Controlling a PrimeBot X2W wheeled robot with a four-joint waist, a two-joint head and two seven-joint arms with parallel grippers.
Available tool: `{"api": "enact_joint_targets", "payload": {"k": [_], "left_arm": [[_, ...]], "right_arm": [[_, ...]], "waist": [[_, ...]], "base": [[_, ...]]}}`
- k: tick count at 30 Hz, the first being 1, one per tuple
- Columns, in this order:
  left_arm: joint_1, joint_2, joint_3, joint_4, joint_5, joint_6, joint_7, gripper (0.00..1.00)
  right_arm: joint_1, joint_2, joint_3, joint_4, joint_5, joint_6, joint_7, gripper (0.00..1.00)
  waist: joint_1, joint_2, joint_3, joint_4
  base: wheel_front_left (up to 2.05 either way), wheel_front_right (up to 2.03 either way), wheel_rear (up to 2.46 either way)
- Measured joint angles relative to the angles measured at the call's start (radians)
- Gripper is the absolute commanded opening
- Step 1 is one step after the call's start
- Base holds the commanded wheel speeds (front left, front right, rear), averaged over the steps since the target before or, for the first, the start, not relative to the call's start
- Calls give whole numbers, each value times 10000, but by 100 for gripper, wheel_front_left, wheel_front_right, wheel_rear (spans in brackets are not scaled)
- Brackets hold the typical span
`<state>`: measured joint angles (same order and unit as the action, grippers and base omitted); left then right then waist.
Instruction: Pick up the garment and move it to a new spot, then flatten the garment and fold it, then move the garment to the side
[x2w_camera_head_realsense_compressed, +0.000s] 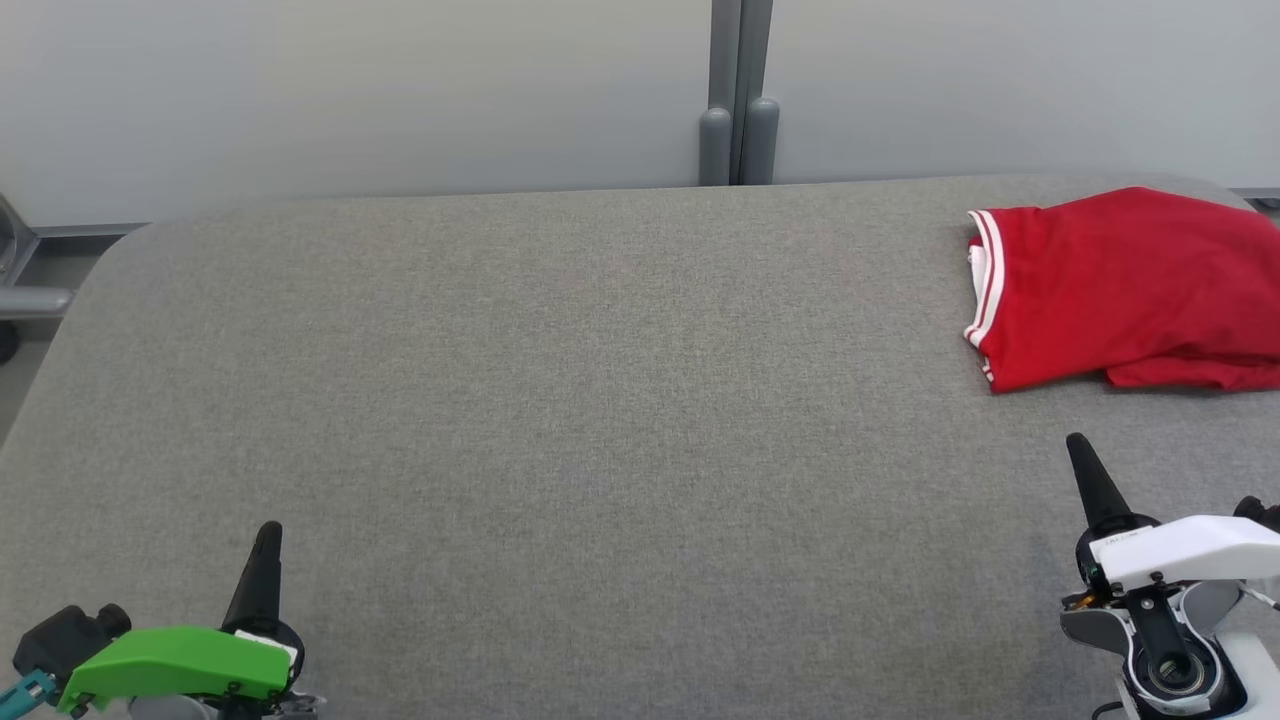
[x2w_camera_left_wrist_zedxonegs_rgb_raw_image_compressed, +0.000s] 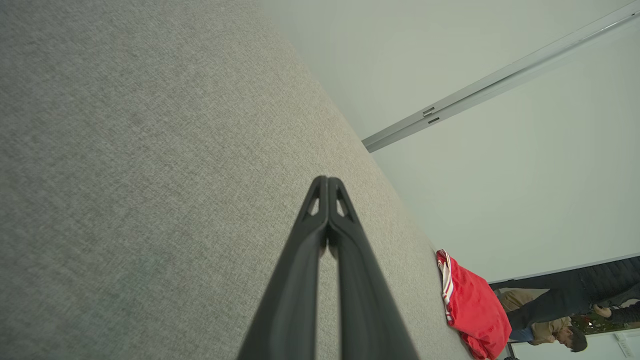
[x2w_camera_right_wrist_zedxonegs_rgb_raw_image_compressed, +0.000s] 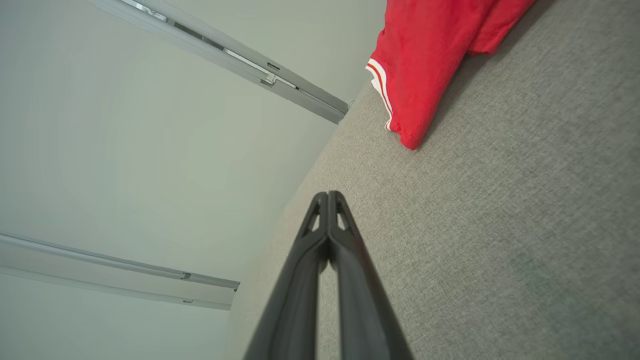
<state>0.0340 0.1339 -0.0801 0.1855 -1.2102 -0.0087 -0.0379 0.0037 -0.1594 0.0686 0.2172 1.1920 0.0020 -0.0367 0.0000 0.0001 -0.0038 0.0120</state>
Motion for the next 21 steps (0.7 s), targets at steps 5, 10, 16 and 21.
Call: {"api": "enact_joint_targets", "payload": {"k": [5, 10, 16, 21], "left_arm": [[-133, -132, 173, 35, -523, -54, 151, 0], [-192, -242, 378, 94, -1156, -190, 372, 0], [-313, -314, 545, 201, -1793, -313, 543, 0], [-422, -433, 763, 253, -2345, -441, 685, 0]], "right_arm": [[-75, 92, -236, 15, 554, 113, 150, 0], [-178, 293, -504, 40, 1220, 245, 351, 0], [-228, 403, -777, 63, 1879, 407, 546, 0], [-317, 585, -1012, 100, 2433, 504, 679, 0]], "waist": [[0, 0, 7, -16], [0, 0, 15, -35], [0, 0, 24, -54], [0, 0, 31, -71]], "base": [[0, 0, 0], [0, 0, 0], [0, 0, 0], [0, 0, 0]]}}
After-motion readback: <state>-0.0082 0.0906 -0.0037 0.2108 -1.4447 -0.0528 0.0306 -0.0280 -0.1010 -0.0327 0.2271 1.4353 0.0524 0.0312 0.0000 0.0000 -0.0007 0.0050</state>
